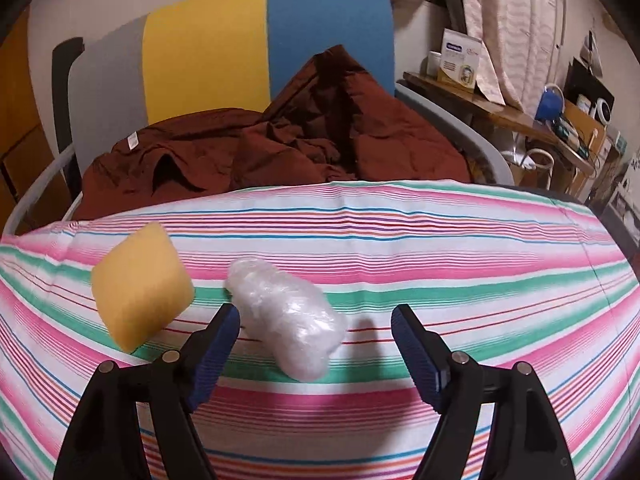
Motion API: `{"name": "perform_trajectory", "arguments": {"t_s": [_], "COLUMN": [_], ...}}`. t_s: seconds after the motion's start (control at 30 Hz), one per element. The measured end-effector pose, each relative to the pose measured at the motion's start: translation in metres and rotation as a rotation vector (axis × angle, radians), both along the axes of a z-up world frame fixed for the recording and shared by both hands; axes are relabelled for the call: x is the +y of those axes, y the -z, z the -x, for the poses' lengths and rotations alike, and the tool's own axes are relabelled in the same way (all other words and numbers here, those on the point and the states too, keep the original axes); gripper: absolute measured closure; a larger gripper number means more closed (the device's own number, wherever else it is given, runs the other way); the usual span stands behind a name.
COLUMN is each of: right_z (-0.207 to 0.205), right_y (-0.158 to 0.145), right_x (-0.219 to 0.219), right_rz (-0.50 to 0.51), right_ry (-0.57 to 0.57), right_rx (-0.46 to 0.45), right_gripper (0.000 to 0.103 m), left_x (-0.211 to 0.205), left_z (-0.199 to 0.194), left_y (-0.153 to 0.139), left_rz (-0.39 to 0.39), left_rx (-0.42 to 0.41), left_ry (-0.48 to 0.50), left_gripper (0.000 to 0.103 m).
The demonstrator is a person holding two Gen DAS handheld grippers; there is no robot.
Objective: Organize objects
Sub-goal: 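Grasp the clear plastic-wrapped bundle with the right tool, then grasp the small tan sponge with the left tool while the right tool holds the bundle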
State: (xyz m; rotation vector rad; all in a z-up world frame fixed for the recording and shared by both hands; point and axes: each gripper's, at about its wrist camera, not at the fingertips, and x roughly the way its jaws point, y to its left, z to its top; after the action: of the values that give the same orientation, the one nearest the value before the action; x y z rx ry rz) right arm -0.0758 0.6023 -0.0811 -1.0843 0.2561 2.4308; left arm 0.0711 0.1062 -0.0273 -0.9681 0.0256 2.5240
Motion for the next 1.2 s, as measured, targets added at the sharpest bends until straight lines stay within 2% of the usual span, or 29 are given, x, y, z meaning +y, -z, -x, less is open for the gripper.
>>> {"name": "perform_trajectory", "arguments": {"t_s": [0.1,0.17,0.27,0.33,0.4,0.7,0.9,1.1,1.2], "right_z": [0.007,0.009,0.007,0.005,0.003,-0.014,-0.044,-0.064,-0.062], "right_y": [0.007,0.009,0.01,0.01,0.009,0.005,0.003,0.004,0.009], "right_x": [-0.004,-0.005,-0.005,-0.004,-0.003,-0.004,-0.012,-0.014,-0.012], "right_rz": [-0.007,-0.003,0.011,0.019,0.03,0.07,0.095,0.066,0.067], "right_ry": [-0.002,-0.017,-0.031,-0.029,-0.025,-0.019,0.034,0.087,0.098], "right_rx": [-0.036,-0.045,-0.029,-0.016,-0.005,0.041,0.025,0.055,0.039], "right_gripper": [0.025,0.03,0.045,0.06,0.065,0.067,0.067,0.067,0.067], "left_x": [0.001,0.004,0.009,0.013,0.018,0.04,0.066,0.119,0.161], "left_z": [0.001,0.002,0.003,0.003,0.004,0.009,0.029,0.061,0.082], "left_y": [0.0,0.001,0.003,0.004,0.005,0.002,-0.006,-0.017,-0.02], "left_rz": [-0.004,0.004,-0.002,-0.002,-0.002,0.007,0.017,0.035,0.076], "left_rx": [-0.006,-0.008,-0.018,-0.023,-0.028,-0.023,-0.015,0.012,0.044], "left_ry": [0.003,0.007,0.02,0.031,0.047,0.109,0.144,0.193,0.233], "left_gripper": [0.0,0.0,0.0,0.0,0.0,0.0,0.0,0.0,0.0]}}
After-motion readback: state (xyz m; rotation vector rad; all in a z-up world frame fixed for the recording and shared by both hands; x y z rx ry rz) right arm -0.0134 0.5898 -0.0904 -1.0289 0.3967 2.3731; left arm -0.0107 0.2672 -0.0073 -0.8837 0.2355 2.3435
